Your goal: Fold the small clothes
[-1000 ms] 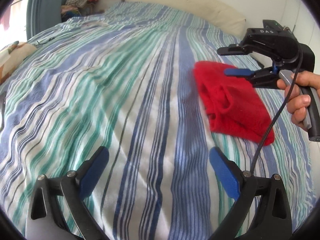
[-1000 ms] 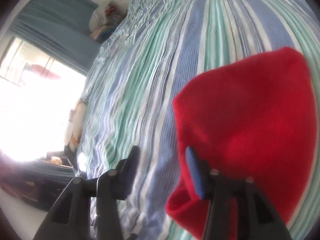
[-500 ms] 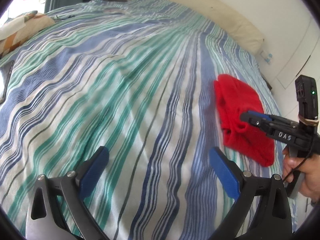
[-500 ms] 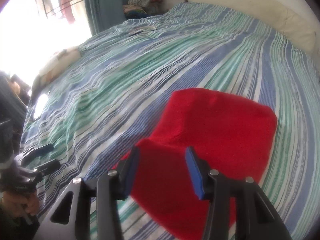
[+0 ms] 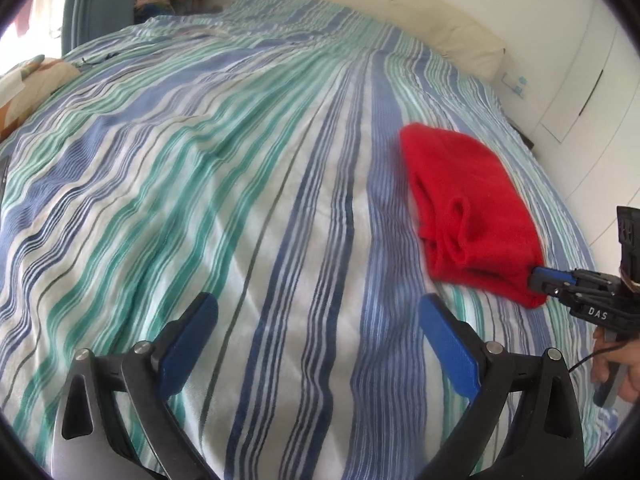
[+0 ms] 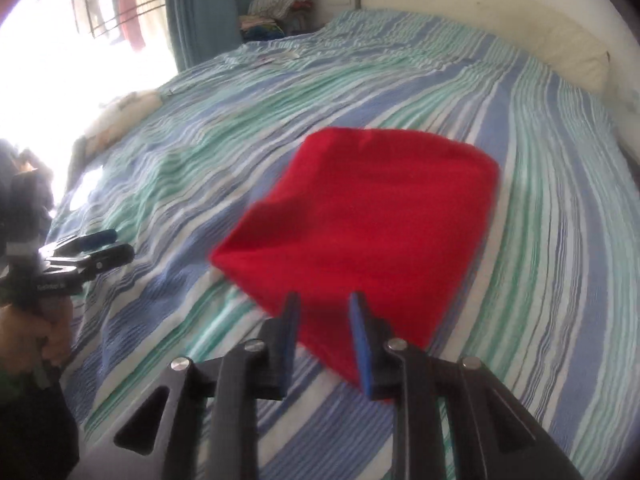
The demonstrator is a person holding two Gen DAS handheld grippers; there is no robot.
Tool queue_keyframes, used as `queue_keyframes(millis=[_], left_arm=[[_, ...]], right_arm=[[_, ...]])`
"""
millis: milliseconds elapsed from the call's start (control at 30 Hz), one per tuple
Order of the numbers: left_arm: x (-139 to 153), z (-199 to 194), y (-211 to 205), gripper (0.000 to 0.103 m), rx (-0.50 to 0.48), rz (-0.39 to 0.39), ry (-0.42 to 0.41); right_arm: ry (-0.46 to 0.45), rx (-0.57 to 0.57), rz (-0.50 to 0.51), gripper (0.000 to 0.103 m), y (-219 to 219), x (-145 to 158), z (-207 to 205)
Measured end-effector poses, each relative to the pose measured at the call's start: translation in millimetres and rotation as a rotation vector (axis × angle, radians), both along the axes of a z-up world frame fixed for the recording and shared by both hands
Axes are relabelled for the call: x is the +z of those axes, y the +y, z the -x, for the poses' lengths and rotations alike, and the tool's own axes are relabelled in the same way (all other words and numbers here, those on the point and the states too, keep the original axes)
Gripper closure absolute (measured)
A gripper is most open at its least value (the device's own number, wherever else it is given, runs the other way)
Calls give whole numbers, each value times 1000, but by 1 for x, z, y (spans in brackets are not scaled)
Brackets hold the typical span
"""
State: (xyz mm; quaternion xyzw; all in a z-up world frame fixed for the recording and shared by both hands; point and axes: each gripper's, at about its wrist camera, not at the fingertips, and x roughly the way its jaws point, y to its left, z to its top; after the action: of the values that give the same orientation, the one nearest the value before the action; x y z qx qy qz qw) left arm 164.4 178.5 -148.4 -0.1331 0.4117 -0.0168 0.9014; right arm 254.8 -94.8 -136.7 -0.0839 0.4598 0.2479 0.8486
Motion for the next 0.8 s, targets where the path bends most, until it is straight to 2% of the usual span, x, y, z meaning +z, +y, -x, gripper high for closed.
queue_keyframes(millis=[67, 100, 167, 200, 233, 300, 333, 400, 500, 567, 667, 700, 733, 767, 800], left_arm=[[0, 3, -7, 2, -29, -14, 13], [3, 6, -11, 2, -52, -11, 16], [15, 11, -16, 2, -105, 49, -13], [24, 6, -19, 2, -135, 96, -32], [33, -4, -23, 1, -164, 137, -45], [46, -35, -38, 1, -222, 172, -54], [48, -55, -47, 1, -253, 182, -39], [38, -101, -60, 1, -287, 189, 28], [4, -152, -67, 2, -248, 162, 152], [-19, -169, -74, 2, -243, 156, 235], [-24, -174, -91, 3, -255, 118, 209], [-24, -174, -99, 29, -273, 100, 211], [-26, -172, -110, 72, -308, 81, 226], [-25, -172, -117, 73, -322, 65, 243], [-19, -170, -122, 78, -312, 34, 232]], right_arm=[[115, -41, 3, 78, -15, -32, -11], [139, -58, -6, 78, -20, -41, -12], [119, -91, -75, 77, -27, -35, -4], [121, -108, -109, 69, -32, -28, -1], [121, -120, -149, 47, -37, -20, 3], [75, -151, -217, 25, -53, -2, 8], [44, -175, -244, 24, -62, 7, 6], [49, -224, -302, 24, -79, 18, -11], [79, -294, -379, 24, -95, 19, -50], [114, -309, -406, 24, -98, 6, -79], [226, -358, -515, 24, -93, -35, -116], [284, -371, -560, 30, -87, -53, -124], [318, -373, -575, 55, -77, -67, -127], [302, -356, -526, 66, -62, -71, -127], [244, -338, -423, 69, -46, -66, -124]])
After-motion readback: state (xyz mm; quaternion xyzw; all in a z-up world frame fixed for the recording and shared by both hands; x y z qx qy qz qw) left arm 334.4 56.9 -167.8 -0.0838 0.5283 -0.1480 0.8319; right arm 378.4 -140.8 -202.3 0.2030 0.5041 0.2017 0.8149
